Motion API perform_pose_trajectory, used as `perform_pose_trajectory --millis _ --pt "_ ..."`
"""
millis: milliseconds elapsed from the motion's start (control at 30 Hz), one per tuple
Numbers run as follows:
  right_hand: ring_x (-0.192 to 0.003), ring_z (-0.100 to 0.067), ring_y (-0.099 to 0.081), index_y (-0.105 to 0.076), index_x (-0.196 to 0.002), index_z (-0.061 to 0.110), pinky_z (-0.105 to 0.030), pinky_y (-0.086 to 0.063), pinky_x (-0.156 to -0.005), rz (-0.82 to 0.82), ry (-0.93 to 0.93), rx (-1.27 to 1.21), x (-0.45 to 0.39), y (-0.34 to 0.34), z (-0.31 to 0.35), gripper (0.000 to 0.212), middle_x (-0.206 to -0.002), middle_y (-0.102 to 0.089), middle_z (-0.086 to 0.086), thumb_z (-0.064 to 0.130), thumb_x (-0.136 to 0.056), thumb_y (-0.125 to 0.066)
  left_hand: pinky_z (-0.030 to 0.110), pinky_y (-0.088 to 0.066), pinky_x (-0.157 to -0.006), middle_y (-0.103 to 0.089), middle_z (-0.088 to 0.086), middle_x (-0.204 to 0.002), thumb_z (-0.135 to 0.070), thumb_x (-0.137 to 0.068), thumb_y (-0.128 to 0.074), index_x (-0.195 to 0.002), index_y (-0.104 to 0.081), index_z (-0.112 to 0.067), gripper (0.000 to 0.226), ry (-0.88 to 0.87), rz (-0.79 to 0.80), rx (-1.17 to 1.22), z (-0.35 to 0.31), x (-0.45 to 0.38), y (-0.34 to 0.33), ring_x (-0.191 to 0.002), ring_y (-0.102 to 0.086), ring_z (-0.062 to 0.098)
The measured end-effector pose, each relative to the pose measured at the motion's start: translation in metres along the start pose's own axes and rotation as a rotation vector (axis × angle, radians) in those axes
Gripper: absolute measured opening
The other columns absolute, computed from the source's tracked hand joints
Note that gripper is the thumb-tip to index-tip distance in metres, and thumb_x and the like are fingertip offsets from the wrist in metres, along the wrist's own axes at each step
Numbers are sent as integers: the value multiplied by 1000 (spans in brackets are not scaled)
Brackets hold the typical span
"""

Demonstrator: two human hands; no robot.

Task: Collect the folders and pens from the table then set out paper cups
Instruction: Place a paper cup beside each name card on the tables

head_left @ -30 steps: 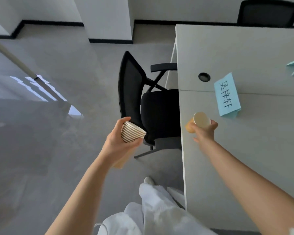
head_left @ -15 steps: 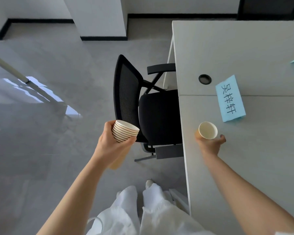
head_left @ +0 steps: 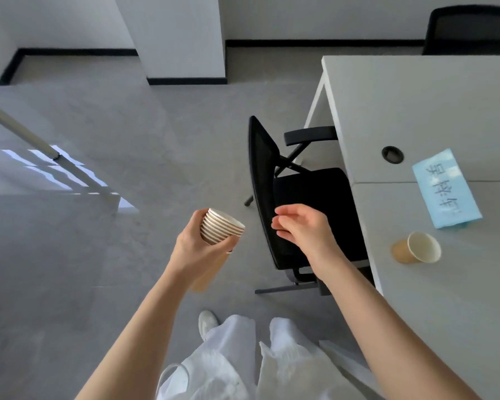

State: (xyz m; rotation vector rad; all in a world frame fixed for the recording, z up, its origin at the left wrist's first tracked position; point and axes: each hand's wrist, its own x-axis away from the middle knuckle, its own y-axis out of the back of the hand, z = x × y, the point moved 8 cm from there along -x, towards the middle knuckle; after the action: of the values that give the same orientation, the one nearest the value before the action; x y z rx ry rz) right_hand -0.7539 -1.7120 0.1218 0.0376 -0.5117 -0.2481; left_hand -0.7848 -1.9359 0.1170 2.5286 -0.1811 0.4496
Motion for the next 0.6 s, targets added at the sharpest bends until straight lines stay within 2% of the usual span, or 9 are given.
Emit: perform_pose_trajectory --millis 100,233,400,600 --pt "-91 -9 -70 -72 -96 16 -27 -56 -90 178 143 141 1 -79 41 16 -89 -75 -1 8 -91 -58 15 -43 -57 -64 -10 -85 -38 -66 -78 -111 -51 -32 53 -12 39 -81 11 -17 35 -69 -61 -4" --pt "-96 -3 -68 -72 -106 17 -16 -50 -89 335 210 342 -2 -166 60 19 -99 -75 5 17 -92 -61 19 -46 -56 -63 -10 -86 -35 -68 -78 -107 -47 -34 50 -26 88 -180 27 -42 81 -71 -61 3" --pt "-91 -1 -69 -72 -107 19 -19 -51 -88 340 191 425 -21 -208 67 23 -95 -76 4 13 -90 -59 33 -55 -74 -64 -11 -91 -41 -60 -80 -112 -49 -32 61 -68 113 -221 38 -73 117 -82 -64 10" --pt "-79 -6 -70 -72 -95 19 -24 -55 -83 311 198 432 -71 -232 92 13 -84 -76 2 12 -85 -67 34 -57 -69 -64 -11 -85 -59 -57 -81 -101 -52 -34 58 -60 131 -179 31 -124 136 -74 -63 6"
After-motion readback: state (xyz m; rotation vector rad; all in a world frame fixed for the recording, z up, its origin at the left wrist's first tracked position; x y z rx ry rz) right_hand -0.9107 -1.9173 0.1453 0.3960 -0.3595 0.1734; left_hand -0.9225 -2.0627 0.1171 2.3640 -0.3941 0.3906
